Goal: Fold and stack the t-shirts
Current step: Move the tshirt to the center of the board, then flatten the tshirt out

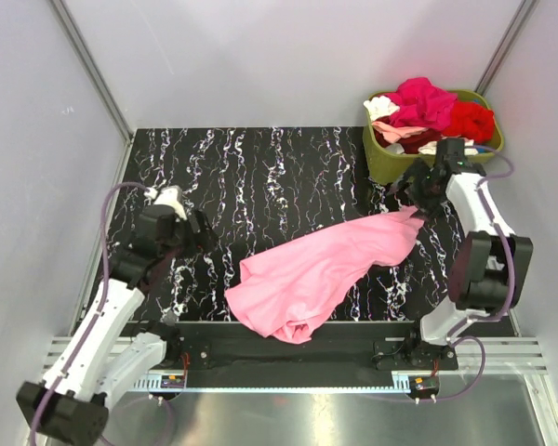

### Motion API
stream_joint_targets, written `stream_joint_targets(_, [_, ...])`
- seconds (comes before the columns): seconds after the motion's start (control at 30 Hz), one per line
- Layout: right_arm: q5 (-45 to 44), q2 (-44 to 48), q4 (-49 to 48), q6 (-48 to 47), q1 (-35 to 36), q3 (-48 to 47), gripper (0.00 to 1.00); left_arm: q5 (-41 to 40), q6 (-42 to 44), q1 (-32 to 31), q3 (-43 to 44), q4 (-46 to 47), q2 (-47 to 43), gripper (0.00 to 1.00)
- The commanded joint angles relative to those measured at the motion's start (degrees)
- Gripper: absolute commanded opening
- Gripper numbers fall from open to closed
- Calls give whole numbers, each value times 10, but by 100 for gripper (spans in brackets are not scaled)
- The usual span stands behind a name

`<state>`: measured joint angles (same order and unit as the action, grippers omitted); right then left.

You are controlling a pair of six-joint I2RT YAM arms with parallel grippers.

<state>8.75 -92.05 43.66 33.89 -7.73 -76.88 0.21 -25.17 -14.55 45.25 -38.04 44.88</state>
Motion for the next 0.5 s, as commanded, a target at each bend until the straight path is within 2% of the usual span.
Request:
stream_joint_targets(0.0, [70, 8, 26, -50, 17, -5, 100, -113, -26, -79, 36, -17, 18, 91])
stream_joint_targets(0.17, [24, 104, 49, -66, 58, 20, 100, -121, -67, -135, 19, -26, 30, 86])
stream_joint_targets(0.2, [12, 119, 51, -65, 126, 20, 100, -123, -78, -144, 17, -34, 27, 84])
stream_joint_targets(0.27, [-43, 147, 77, -43, 210, 8, 100, -134, -81, -145, 20, -51, 15, 83])
stream_joint_targets(0.3, [-58, 151, 85, -31, 310, 4, 100, -143, -77, -145, 36, -75, 12, 83])
stream_joint_targets(0.4, [-109, 151, 93, 45, 454, 11, 100, -174, -47, -145, 75, -115, 4, 83])
stream_joint_targets(0.43, [-129, 146, 90, 83, 543, 15, 99, -184, -38, -145, 102, -141, 1, 84])
stream_joint_targets(0.47, [-138, 131, 84, 102, 579, 18, 98, -193, -31, -145, 112, -149, -3, 86])
